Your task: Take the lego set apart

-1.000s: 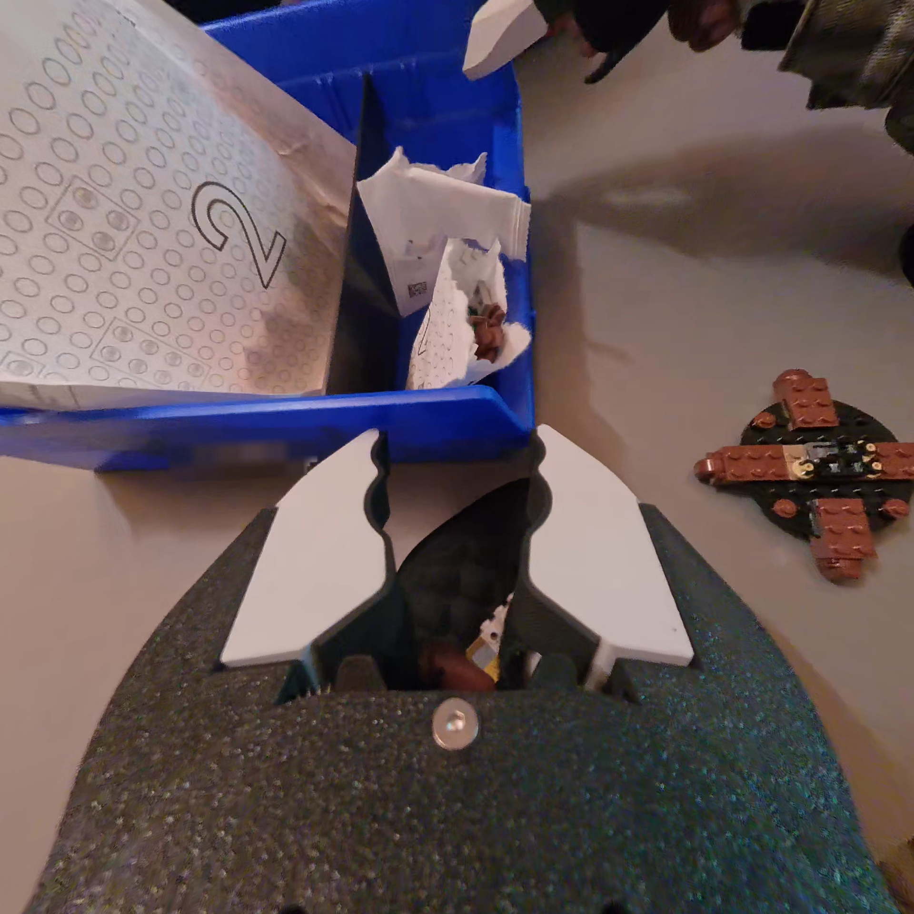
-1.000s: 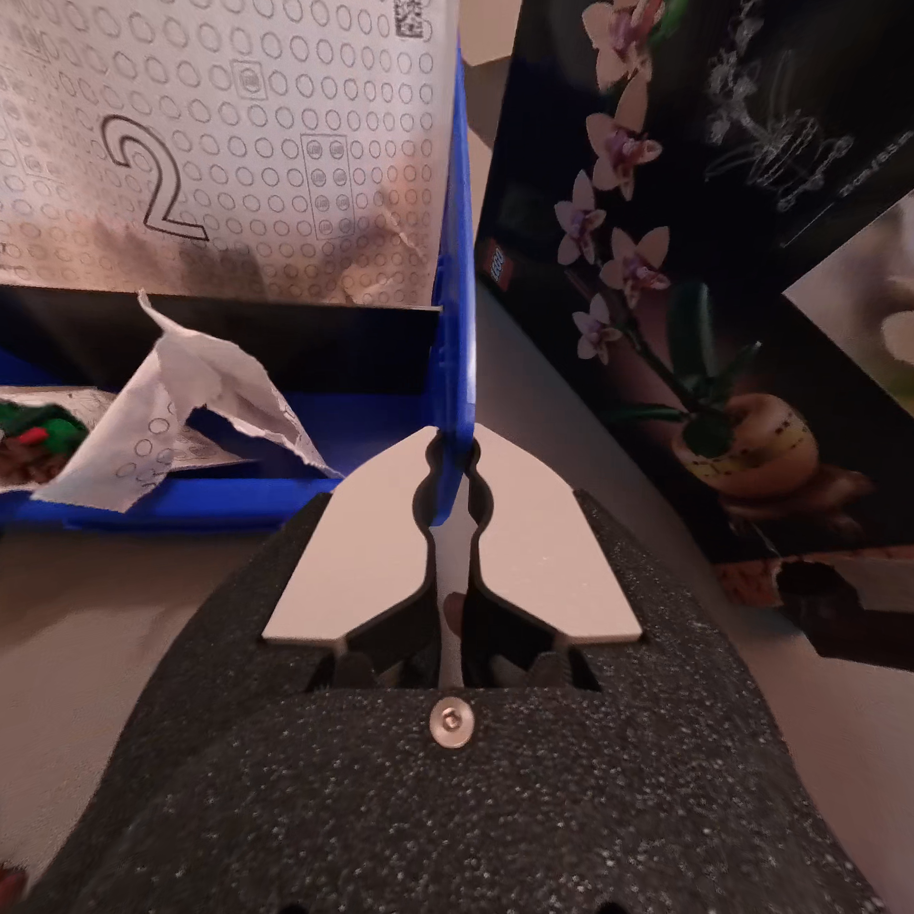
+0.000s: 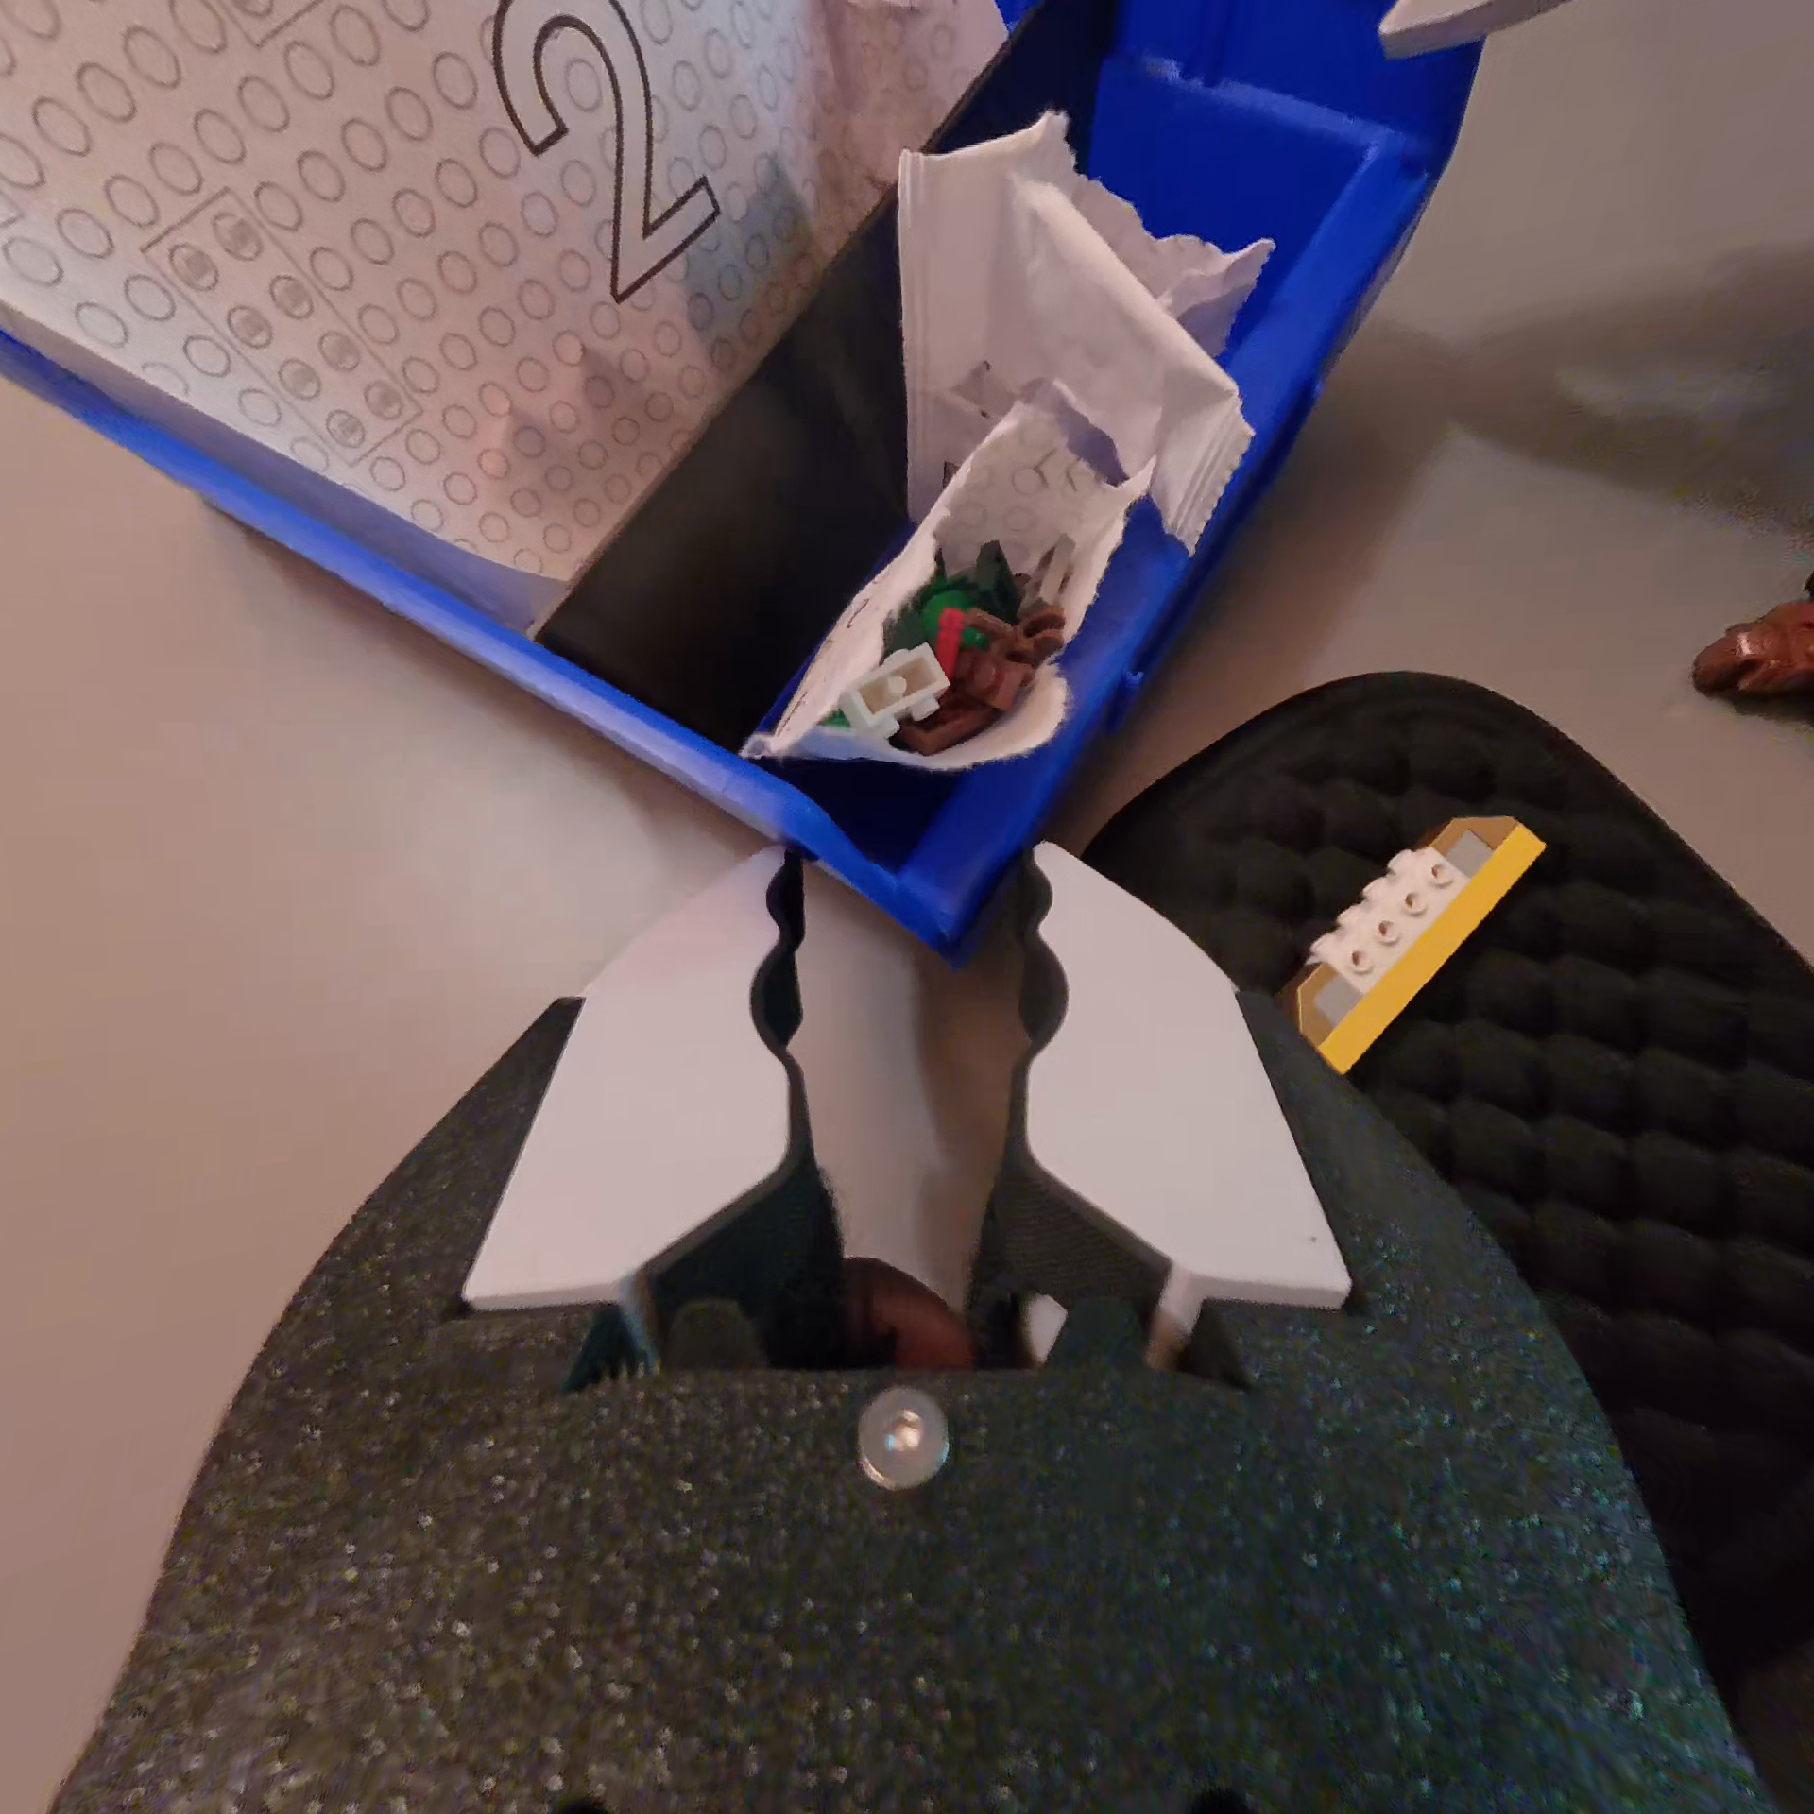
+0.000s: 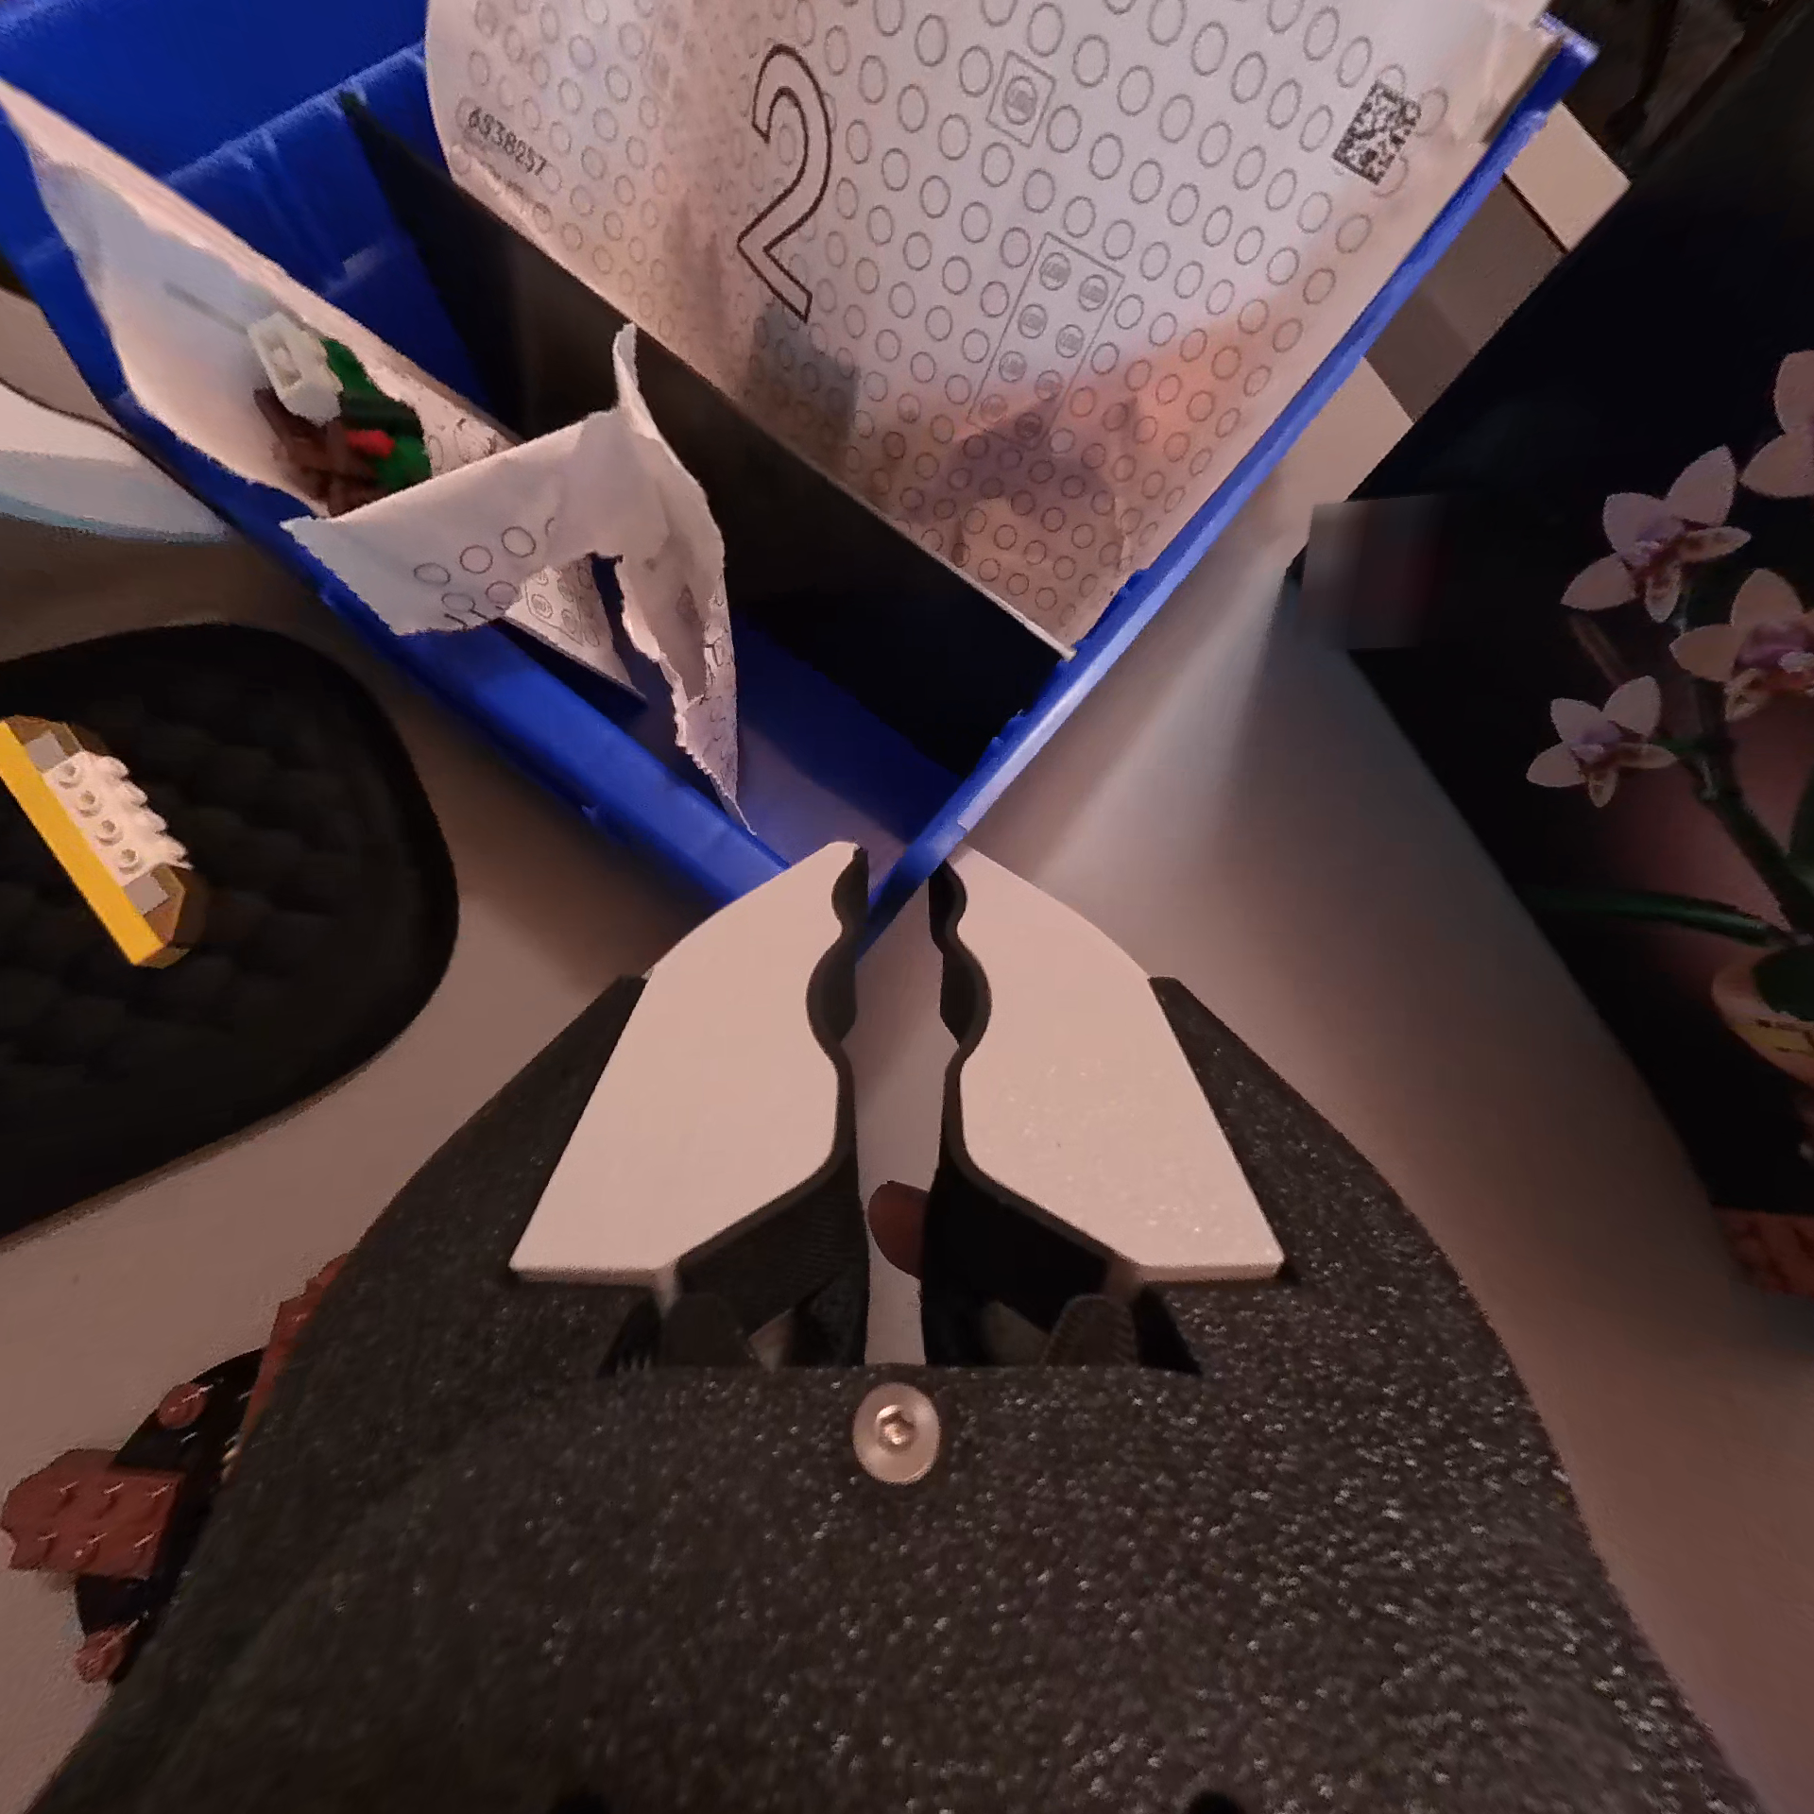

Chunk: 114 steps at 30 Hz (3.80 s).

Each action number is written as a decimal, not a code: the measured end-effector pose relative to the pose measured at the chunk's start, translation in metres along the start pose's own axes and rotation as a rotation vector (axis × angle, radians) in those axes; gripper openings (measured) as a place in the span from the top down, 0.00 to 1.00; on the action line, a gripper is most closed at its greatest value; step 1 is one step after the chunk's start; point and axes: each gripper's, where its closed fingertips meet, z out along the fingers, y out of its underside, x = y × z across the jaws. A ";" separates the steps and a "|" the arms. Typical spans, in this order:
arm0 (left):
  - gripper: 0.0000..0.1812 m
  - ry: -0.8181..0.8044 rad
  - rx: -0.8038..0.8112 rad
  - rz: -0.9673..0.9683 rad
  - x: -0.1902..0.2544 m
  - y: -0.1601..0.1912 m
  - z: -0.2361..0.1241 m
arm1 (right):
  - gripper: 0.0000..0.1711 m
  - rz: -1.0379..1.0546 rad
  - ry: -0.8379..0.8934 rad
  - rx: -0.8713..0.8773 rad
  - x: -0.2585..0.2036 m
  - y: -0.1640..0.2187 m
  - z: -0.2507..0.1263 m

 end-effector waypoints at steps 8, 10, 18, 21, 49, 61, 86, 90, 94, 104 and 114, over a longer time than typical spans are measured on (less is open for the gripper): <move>0.79 0.010 0.040 -0.053 -0.003 0.008 -0.011 | 0.90 0.003 -0.052 -0.004 -0.010 0.001 -0.008; 0.77 -0.032 0.040 -0.080 -0.005 0.013 -0.027 | 0.78 0.003 -0.054 0.041 -0.010 -0.001 -0.029; 0.80 0.430 0.233 0.119 0.126 -0.043 -0.059 | 0.88 -0.247 -0.458 -0.021 -0.097 0.071 -0.099; 0.77 0.487 0.207 0.173 0.181 -0.057 -0.023 | 0.84 -0.314 -0.494 -0.084 -0.105 0.098 -0.092; 0.82 0.446 0.101 0.319 0.210 -0.046 0.043 | 0.93 -0.128 -0.331 -0.242 -0.088 0.105 -0.063; 0.85 0.488 0.086 0.302 0.213 -0.044 0.046 | 0.93 -0.051 -0.341 -0.296 -0.094 0.107 -0.057; 0.90 0.545 0.048 0.293 0.219 -0.044 0.050 | 0.96 0.160 -0.347 -0.309 -0.095 0.109 -0.056; 0.92 0.567 0.045 0.302 0.222 -0.042 0.049 | 0.96 0.087 -0.264 -0.289 -0.095 0.109 -0.055; 0.92 0.587 0.034 0.274 0.222 -0.042 0.049 | 0.96 -0.121 -0.133 -0.196 -0.094 0.108 -0.055; 0.93 0.589 0.044 0.260 0.221 -0.043 0.049 | 0.97 -0.081 -0.086 0.146 -0.078 0.060 -0.083; 0.89 0.541 0.140 0.252 0.214 -0.052 0.044 | 0.96 -0.275 -0.270 0.199 -0.056 -0.056 -0.018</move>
